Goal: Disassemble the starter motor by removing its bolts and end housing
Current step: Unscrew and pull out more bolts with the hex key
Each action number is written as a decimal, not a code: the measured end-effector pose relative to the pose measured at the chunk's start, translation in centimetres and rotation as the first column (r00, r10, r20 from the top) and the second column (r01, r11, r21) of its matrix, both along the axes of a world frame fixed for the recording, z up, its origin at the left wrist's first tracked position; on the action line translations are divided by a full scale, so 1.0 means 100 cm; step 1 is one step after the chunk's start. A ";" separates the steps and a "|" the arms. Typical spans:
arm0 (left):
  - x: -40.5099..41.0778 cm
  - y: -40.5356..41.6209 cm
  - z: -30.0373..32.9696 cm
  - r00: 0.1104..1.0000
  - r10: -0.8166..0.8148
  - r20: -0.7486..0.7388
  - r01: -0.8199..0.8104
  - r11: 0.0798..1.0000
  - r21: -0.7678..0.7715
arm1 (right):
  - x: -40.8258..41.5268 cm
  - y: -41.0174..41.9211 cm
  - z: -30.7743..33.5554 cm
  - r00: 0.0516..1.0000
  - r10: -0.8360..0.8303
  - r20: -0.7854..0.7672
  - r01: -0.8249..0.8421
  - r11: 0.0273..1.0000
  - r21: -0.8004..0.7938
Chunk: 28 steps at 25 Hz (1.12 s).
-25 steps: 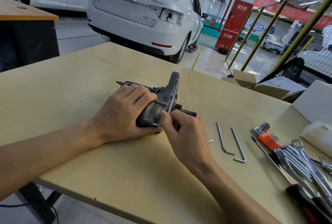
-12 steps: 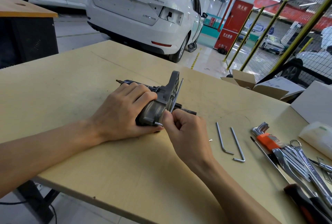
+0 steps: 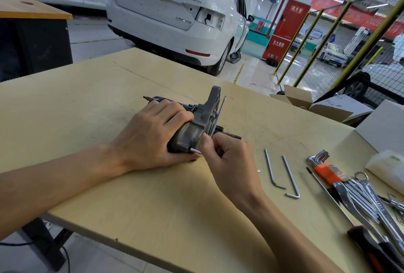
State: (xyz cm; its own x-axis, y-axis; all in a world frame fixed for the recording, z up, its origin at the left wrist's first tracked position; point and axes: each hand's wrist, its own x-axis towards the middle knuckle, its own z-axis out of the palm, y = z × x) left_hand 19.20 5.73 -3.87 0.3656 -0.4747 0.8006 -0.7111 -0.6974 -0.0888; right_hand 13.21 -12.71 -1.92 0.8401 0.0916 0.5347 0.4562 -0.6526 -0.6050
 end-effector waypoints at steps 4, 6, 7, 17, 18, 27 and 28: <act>0.001 0.000 -0.001 1.000 0.001 0.005 -0.001 1.000 -0.002 | 0.002 0.000 -0.002 1.000 0.002 -0.015 -0.002 1.000 0.009; 0.001 0.000 -0.002 1.000 0.001 0.008 -0.001 1.000 -0.004 | 0.002 0.000 -0.004 0.998 0.010 -0.055 -0.009 1.000 0.024; 0.001 0.000 -0.002 1.000 0.001 0.009 -0.001 1.000 -0.005 | 0.002 0.001 -0.004 0.997 0.010 -0.082 -0.007 0.999 0.032; -0.001 -0.002 0.000 1.000 0.016 0.010 -0.016 1.000 0.009 | -0.010 0.008 0.002 0.920 0.172 -0.353 -0.020 0.918 0.396; -0.001 -0.003 0.000 1.000 0.022 0.013 -0.022 1.000 0.006 | -0.011 0.008 0.003 0.919 0.187 -0.347 -0.028 0.910 0.415; 0.002 -0.007 0.000 0.997 0.033 0.068 -0.031 0.999 -0.029 | -0.008 0.010 -0.002 0.942 0.204 -0.267 -0.104 0.933 0.345; 0.002 -0.007 -0.001 0.997 0.033 0.072 -0.031 0.999 -0.032 | -0.008 0.010 -0.002 0.937 0.223 -0.270 -0.113 0.922 0.371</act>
